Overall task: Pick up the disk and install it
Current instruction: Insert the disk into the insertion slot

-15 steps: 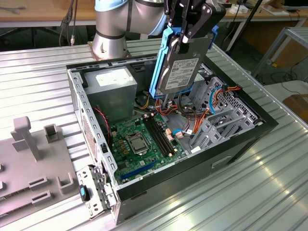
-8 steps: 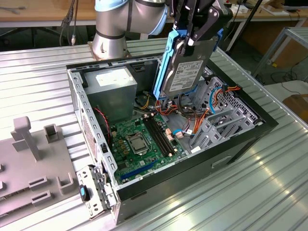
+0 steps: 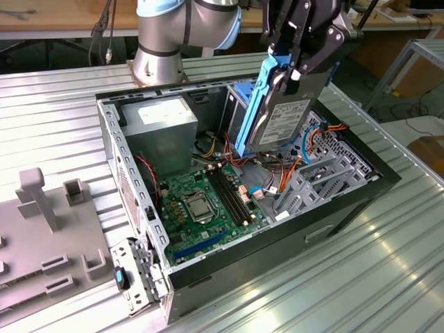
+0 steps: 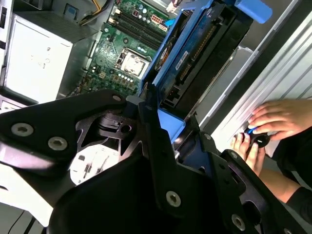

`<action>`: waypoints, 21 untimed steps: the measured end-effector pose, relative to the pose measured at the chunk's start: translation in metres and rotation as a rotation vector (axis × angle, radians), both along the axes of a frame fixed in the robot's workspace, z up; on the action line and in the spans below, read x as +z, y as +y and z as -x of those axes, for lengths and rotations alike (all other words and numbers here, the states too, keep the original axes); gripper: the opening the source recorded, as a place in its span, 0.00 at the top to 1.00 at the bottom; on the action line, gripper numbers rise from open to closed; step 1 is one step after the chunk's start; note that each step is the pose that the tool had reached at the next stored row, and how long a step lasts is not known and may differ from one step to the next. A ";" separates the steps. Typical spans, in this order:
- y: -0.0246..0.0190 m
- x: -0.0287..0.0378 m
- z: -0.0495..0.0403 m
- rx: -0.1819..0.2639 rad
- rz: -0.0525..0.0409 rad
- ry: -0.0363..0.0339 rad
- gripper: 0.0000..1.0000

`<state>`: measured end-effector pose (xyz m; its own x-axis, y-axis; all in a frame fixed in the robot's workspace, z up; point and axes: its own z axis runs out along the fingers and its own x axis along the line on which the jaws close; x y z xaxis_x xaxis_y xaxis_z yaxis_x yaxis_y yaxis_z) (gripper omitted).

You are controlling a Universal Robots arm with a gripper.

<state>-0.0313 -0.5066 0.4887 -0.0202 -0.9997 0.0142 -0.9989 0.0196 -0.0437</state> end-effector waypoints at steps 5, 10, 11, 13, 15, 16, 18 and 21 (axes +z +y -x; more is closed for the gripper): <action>-0.0096 -0.0003 -0.0048 0.000 -0.0018 -0.0002 0.63; -0.0111 -0.0005 -0.0073 0.000 -0.0108 -0.0061 0.63; -0.0113 -0.0005 -0.0084 0.000 -0.0132 -0.0102 0.63; -0.0115 -0.0008 -0.0137 -0.001 -0.0139 -0.0118 0.63; -0.0115 -0.0009 -0.0211 -0.001 -0.0137 -0.0117 0.63; -0.0115 -0.0010 -0.0245 -0.001 -0.0137 -0.0117 0.63; -0.0116 -0.0014 -0.0295 -0.001 -0.0136 -0.0117 0.63; -0.0128 -0.0025 -0.0355 -0.001 -0.0137 -0.0117 0.63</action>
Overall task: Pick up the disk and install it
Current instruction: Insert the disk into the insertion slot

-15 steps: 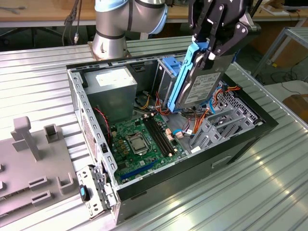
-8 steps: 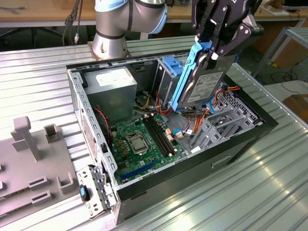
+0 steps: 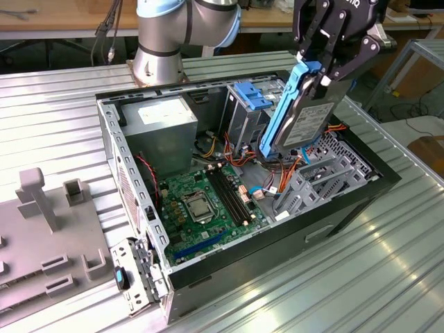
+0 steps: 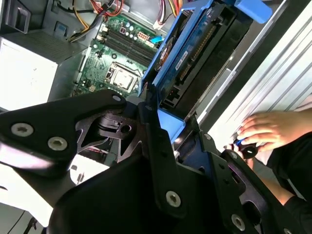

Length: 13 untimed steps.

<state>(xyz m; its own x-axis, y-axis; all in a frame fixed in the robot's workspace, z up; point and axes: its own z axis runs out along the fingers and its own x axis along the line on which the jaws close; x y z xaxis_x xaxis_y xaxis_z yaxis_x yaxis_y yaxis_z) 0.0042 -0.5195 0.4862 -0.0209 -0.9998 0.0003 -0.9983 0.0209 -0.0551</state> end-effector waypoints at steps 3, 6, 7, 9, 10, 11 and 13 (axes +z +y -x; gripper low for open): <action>-0.0045 -0.0026 -0.0063 0.000 0.0000 0.0000 0.63; -0.0075 -0.0038 -0.0105 0.000 -0.0001 0.0000 0.63; -0.0082 -0.0038 -0.0135 0.000 0.0000 0.0000 0.63; -0.0089 -0.0041 -0.0210 0.000 0.0000 0.0000 0.63; -0.0094 -0.0043 -0.0239 0.000 0.0000 0.0000 0.63; -0.0101 -0.0047 -0.0263 0.000 0.0000 0.0000 0.63; -0.0138 -0.0057 -0.0344 0.000 -0.0001 0.0000 0.63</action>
